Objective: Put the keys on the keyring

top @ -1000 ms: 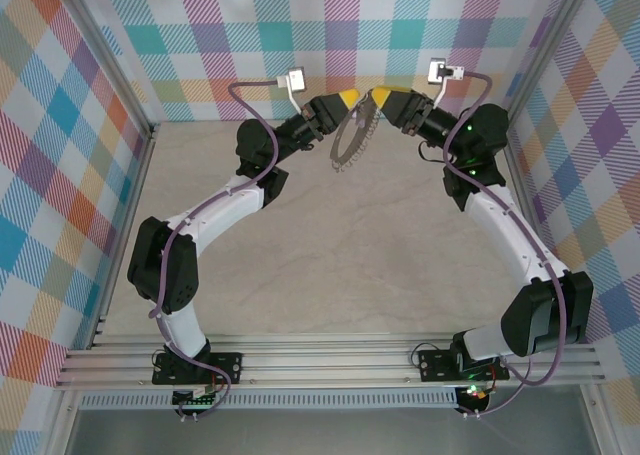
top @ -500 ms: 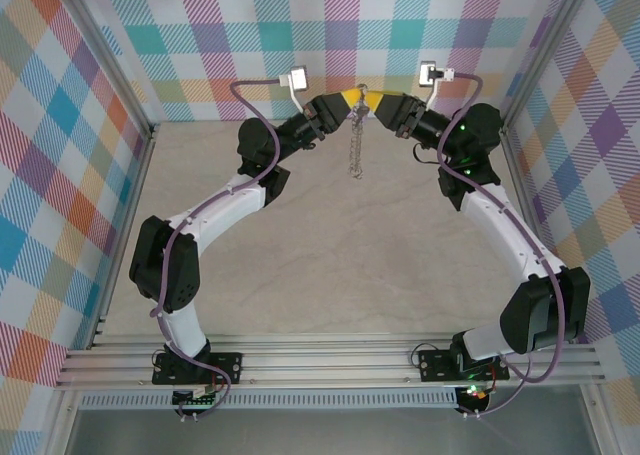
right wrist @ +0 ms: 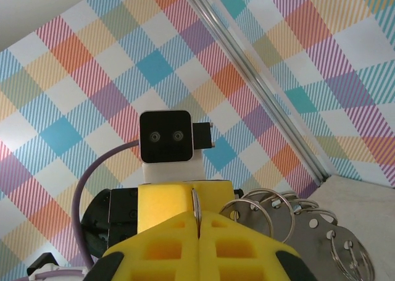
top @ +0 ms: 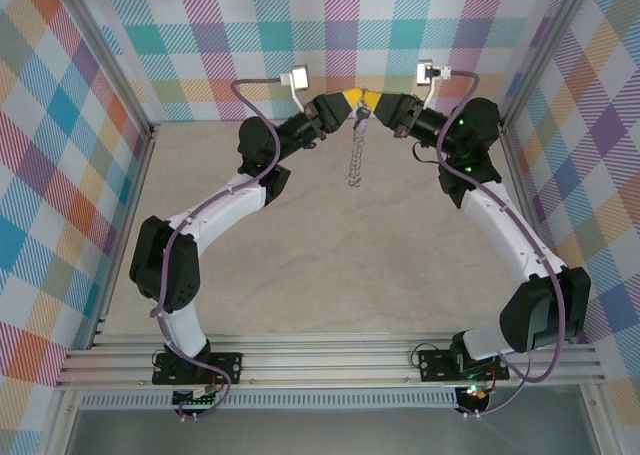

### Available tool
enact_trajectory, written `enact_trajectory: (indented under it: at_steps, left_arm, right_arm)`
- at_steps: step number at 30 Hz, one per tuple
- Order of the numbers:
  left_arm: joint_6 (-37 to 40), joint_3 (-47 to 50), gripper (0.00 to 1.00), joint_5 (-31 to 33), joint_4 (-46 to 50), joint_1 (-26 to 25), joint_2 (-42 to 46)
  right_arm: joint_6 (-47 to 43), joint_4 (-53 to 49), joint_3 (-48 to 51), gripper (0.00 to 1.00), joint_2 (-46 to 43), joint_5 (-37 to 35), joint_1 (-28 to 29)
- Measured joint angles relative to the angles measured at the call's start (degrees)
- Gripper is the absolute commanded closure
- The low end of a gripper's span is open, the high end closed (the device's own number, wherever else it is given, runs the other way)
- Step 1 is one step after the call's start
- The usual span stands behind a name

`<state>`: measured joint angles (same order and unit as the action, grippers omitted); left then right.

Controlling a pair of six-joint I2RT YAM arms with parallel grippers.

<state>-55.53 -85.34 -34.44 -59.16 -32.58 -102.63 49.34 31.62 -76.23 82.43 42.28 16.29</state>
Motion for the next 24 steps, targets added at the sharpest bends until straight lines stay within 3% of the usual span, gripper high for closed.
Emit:
enact_trajectory:
  at_steps: [4,7,16,24]
  left_arm:
    - [4.0,-0.5,0.68,-1.2,4.5,0.2,0.6]
    - [8.9,-1.2,0.62,-3.0,11.4,0.7,2.7]
    - [28.5,-14.0,0.59,-13.7,38.4,3.6,5.9]
    - [37.1,-23.3,0.64,-23.1,52.4,4.6,3.1]
  right_arm:
    - [-3.8,-6.5,-2.2,1.00,0.0,1.8,-0.8]
    - [-7.6,-12.9,-5.6,1.00,0.6,5.8,-2.3]
    - [-19.7,-29.0,-14.1,1.00,1.1,18.3,-5.9]
    - [-25.6,-37.2,-16.6,1.00,2.9,23.2,-6.5]
